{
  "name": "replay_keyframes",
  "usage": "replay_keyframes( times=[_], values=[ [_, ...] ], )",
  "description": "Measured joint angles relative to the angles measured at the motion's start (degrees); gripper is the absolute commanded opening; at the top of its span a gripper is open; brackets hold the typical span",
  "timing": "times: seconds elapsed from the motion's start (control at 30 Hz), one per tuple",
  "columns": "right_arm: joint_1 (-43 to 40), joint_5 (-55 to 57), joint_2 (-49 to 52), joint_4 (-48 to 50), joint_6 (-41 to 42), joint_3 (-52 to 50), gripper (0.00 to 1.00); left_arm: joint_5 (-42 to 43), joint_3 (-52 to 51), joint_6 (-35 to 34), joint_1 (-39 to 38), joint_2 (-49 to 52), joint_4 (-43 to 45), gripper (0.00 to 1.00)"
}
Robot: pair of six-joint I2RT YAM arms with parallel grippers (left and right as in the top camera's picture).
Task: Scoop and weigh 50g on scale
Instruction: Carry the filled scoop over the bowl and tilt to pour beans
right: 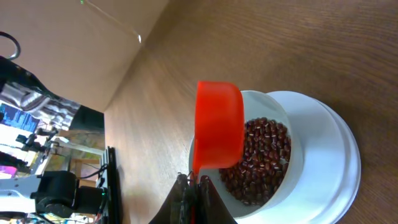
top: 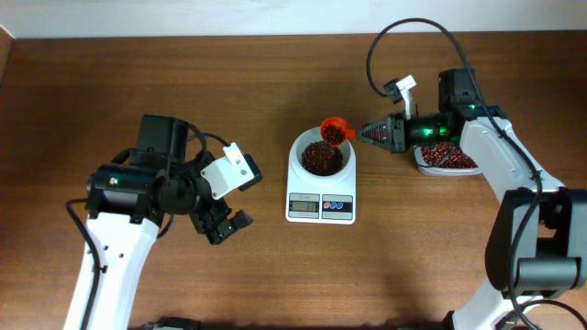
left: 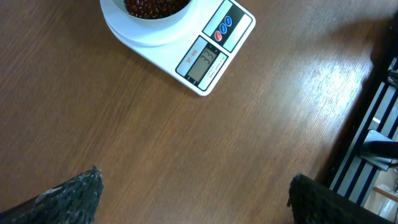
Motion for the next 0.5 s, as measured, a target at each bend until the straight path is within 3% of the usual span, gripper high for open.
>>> replay_keyframes(
  times=[0.33,0.5],
  values=[
    [0.0,-1.5,0.0,0.0,-6.4,0.0,0.04,0.0,0.0,0.0,0.0,0.0,0.0,0.99],
    [0.0,3.8,0.0,0.2,-3.4,0.0,0.04,0.0,0.0,0.0,0.0,0.0,0.0,0.99]
  ],
)
